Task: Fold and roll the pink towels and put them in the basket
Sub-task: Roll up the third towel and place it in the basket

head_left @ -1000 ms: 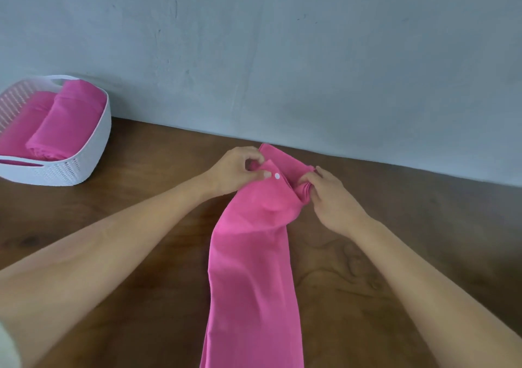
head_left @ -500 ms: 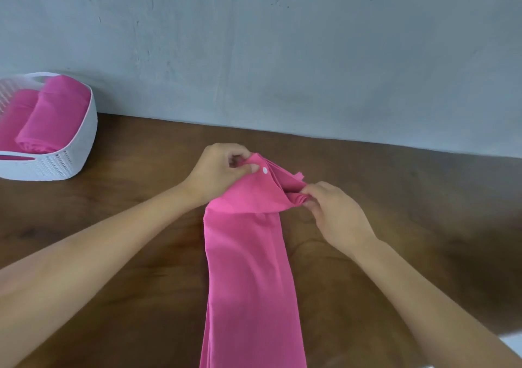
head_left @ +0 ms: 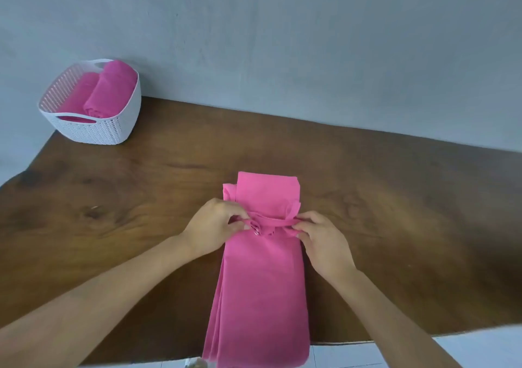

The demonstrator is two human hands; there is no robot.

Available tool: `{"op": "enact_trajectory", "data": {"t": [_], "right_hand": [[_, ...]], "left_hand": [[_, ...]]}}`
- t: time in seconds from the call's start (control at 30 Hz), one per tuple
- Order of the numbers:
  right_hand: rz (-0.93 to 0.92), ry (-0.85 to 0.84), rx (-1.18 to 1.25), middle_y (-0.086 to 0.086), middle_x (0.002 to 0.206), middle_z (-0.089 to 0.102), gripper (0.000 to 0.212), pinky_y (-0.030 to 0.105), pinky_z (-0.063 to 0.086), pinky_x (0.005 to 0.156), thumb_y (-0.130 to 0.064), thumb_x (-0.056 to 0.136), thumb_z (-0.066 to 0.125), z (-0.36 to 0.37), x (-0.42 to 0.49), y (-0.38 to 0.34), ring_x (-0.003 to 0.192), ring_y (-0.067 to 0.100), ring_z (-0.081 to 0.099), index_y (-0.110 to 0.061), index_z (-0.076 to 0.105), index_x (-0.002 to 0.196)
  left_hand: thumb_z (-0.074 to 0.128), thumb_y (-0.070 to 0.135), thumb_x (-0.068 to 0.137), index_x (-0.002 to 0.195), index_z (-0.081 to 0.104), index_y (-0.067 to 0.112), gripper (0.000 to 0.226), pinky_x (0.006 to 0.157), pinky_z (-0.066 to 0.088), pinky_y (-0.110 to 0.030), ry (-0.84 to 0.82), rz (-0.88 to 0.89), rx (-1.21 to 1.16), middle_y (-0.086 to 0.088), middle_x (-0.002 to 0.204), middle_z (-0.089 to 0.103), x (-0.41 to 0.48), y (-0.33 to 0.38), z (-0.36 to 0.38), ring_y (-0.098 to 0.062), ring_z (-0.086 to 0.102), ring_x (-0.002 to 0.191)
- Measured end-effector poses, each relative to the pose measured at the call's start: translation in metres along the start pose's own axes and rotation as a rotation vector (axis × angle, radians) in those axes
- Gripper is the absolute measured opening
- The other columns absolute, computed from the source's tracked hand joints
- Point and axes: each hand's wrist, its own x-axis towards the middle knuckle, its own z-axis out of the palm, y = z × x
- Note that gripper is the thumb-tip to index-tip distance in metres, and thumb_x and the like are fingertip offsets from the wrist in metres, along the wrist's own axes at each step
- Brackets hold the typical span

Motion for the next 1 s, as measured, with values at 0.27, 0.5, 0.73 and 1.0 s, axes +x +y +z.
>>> {"op": "enact_trajectory", "data": {"t": [0.27,0.5,0.73,1.0], "right_hand": [[-0.085,0.096,0.077,-0.017,0.118,0.062,0.019,0.031,0.054,0.079,-0.021,0.097,0.064,0.015,-0.083,0.024,0.109,0.009,0.057,-0.027,0.077,0.109],[-0.153,0.167,0.095,-0.011,0.105,0.065,0.009,0.037,0.055,0.070,-0.025,0.091,0.072,0.020,-0.170,0.039,0.096,0.018,0.060,-0.020,0.078,0.097],[-0.337,0.208,-0.054,-0.012,0.083,0.062,0.022,0.027,0.050,0.058,-0.035,0.092,0.056,0.030,-0.260,0.062,0.080,0.013,0.053,-0.025,0.072,0.081],[-0.475,0.201,-0.221,-0.009,0.077,0.062,0.025,0.032,0.052,0.057,-0.027,0.091,0.050,0.005,-0.301,0.064,0.072,0.020,0.060,-0.022,0.068,0.074]], "left_hand": [[0.081,0.007,0.081,0.084,0.082,0.018,0.012,0.090,0.038,-0.001,0.203,-0.060,-0.024,0.011,0.094,0.078,-0.075,0.053,0.053,0.023,0.057,0.097],[0.080,0.003,0.081,0.082,0.081,0.019,0.016,0.088,0.046,-0.013,0.245,-0.171,-0.052,0.013,0.096,0.076,-0.147,0.100,0.098,0.008,0.064,0.102],[0.077,0.010,0.086,0.081,0.079,0.022,0.013,0.074,0.048,-0.029,0.085,-0.235,0.048,0.012,0.082,0.070,-0.227,0.142,0.146,-0.008,0.062,0.076],[0.076,0.019,0.090,0.089,0.082,0.021,0.006,0.102,0.032,-0.004,0.168,-0.358,-0.060,0.016,0.086,0.075,-0.270,0.173,0.165,0.018,0.051,0.101]]}}
